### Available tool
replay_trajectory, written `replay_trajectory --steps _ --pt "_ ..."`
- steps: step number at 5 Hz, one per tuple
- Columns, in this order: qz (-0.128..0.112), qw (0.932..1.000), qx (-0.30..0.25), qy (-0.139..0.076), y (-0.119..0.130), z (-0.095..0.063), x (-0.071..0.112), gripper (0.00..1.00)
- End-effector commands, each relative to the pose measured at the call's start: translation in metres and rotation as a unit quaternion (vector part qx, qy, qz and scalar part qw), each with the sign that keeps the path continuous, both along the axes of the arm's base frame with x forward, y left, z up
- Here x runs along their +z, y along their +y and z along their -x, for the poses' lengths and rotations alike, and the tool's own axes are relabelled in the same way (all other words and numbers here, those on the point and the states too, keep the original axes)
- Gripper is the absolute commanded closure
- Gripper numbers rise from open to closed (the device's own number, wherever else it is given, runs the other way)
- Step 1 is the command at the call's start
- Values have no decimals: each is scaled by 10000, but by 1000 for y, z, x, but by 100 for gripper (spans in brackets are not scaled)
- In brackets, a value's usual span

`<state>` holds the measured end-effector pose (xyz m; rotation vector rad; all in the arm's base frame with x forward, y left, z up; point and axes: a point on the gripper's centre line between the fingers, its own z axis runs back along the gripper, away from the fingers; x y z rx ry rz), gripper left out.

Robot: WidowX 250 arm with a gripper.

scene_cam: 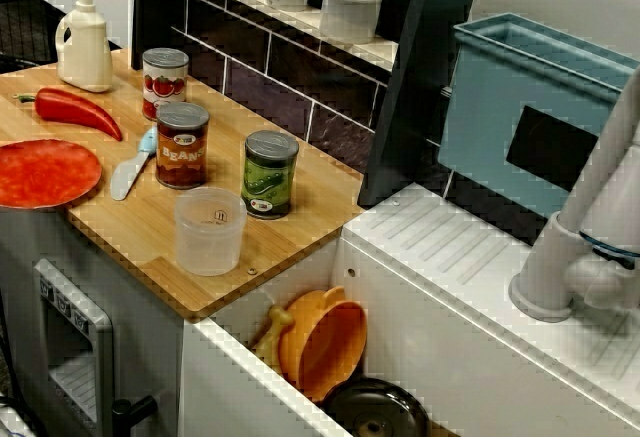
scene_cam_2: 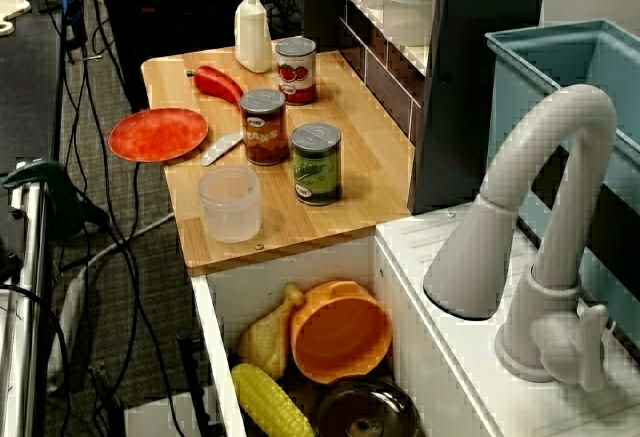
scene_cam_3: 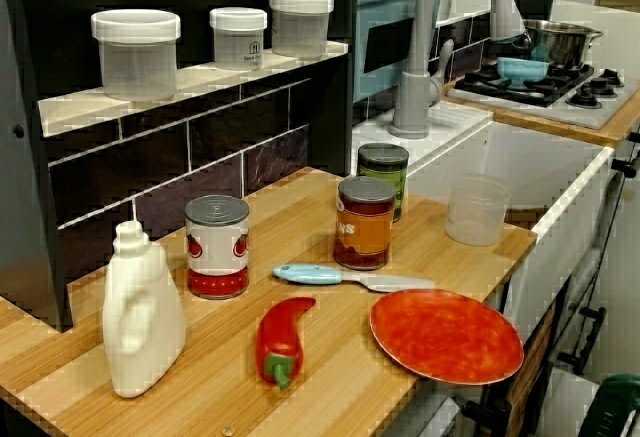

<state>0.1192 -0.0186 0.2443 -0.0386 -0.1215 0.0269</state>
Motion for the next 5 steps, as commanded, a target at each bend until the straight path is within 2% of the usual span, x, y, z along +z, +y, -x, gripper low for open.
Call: replay_trajectory --steps 1,2,3,4,5 --pt "0 10000 0 0 0 0 0 0" --pt "-166 9996 -89 209 -33 -32 -50 0" --pt "-459 9988 -61 163 -43 -54 -101 0" --pt "-580 9982 72 160 -40 -74 -109 0" --pt "-819 9965 -132 72 -34 -91 -129 0"
